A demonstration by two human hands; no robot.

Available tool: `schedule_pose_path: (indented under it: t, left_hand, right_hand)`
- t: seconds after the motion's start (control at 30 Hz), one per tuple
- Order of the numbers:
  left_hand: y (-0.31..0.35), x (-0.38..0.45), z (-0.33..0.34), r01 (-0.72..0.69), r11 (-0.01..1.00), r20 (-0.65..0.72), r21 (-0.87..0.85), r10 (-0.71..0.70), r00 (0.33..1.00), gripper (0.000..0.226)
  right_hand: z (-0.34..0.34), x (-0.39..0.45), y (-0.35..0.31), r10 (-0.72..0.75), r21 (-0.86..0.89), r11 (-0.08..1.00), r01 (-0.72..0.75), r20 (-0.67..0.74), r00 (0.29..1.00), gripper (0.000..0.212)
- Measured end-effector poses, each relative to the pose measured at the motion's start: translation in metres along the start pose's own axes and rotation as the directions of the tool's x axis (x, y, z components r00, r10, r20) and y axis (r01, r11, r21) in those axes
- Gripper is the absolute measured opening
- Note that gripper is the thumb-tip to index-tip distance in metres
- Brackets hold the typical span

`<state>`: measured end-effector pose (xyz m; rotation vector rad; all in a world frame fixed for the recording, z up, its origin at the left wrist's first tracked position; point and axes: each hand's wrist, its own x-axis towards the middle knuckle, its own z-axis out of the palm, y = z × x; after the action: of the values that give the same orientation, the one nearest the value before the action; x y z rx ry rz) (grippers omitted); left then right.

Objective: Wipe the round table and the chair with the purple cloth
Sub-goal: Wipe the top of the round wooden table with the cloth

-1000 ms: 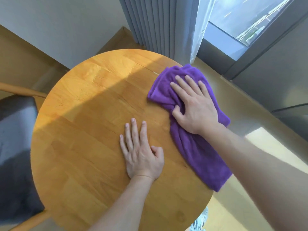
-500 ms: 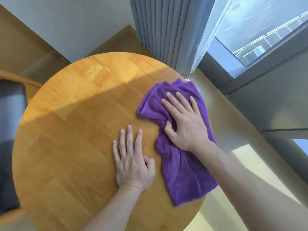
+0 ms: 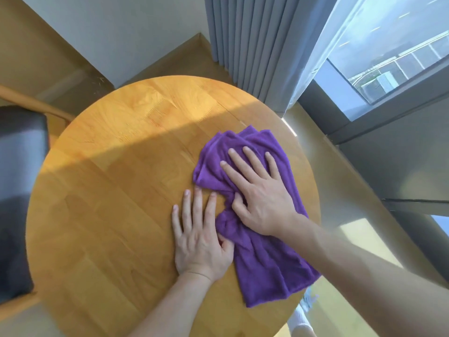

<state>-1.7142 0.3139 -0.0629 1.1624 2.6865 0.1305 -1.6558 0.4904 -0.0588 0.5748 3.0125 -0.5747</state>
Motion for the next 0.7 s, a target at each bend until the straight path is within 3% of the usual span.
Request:
schedule_pose_path:
  t: [0.07,0.1,0.17,0.27,0.37,0.43,0.53,0.6,0.7]
  left_hand:
    - [0.001,0.001,0.0,0.013,1.0,-0.021,-0.017,-0.014,1.0,0.087]
    - [0.002,0.001,-0.001,0.019,1.0,-0.026,-0.024,-0.019,0.999,0.087]
    - [0.003,0.001,-0.002,0.021,0.999,-0.028,-0.035,-0.022,0.999,0.09]
    - [0.004,0.0,-0.003,0.03,0.999,-0.024,-0.029,-0.03,0.999,0.092]
    - [0.004,-0.001,-0.003,0.034,0.999,-0.011,-0.025,-0.034,0.999,0.092]
    - [0.005,-0.001,-0.003,0.04,0.999,-0.011,-0.024,-0.04,0.999,0.092]
    - [0.007,-0.001,-0.002,0.043,0.999,-0.027,-0.024,-0.043,0.999,0.091]
    - [0.007,-0.001,-0.002,0.041,0.999,-0.032,-0.031,-0.042,0.999,0.089]
    - [0.007,-0.001,-0.003,0.046,0.998,-0.027,-0.035,-0.047,0.999,0.089]
  right_hand:
    - [-0.007,0.004,0.024,-0.135,0.024,0.991,0.134,0.036,0.99,0.069]
    - [-0.01,0.007,0.034,-0.125,0.033,0.992,0.124,0.026,0.992,0.069]
    - [-0.014,0.014,0.045,0.083,0.056,0.995,-0.079,-0.073,0.994,0.068]
    - [-0.011,0.019,0.027,0.453,0.108,0.891,-0.44,-0.185,0.872,0.069]
    - [-0.004,-0.002,0.002,0.553,0.141,0.833,-0.536,-0.158,0.818,0.07]
    - [0.0,-0.032,-0.007,0.454,0.096,0.891,-0.445,-0.109,0.885,0.07]
    - [0.0,-0.071,0.005,0.106,0.019,0.994,-0.106,0.037,0.994,0.07]
    - [-0.007,-0.077,0.03,-0.091,0.009,0.996,0.091,0.102,0.991,0.07]
    - [-0.019,-0.065,0.064,-0.253,-0.019,0.966,0.259,0.159,0.954,0.07]
